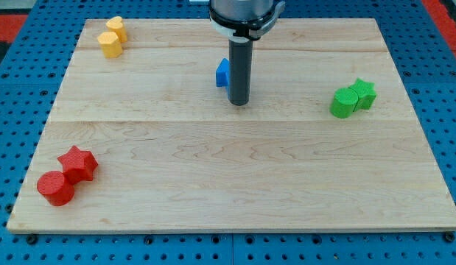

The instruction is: Move the blue blocks to the top center of the board

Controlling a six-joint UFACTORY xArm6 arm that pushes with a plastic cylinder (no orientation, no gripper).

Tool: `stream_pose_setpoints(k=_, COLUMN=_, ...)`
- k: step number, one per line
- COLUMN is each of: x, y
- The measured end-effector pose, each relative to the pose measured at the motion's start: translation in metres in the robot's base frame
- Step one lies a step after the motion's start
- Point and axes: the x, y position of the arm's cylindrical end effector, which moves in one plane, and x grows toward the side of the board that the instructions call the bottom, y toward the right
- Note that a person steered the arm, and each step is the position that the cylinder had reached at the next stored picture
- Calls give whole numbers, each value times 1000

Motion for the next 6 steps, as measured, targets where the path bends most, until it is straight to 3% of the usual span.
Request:
stream_pose_setpoints(k=4, x=-88, y=-21)
stream_pose_setpoints(k=6, x=-91, y=-24)
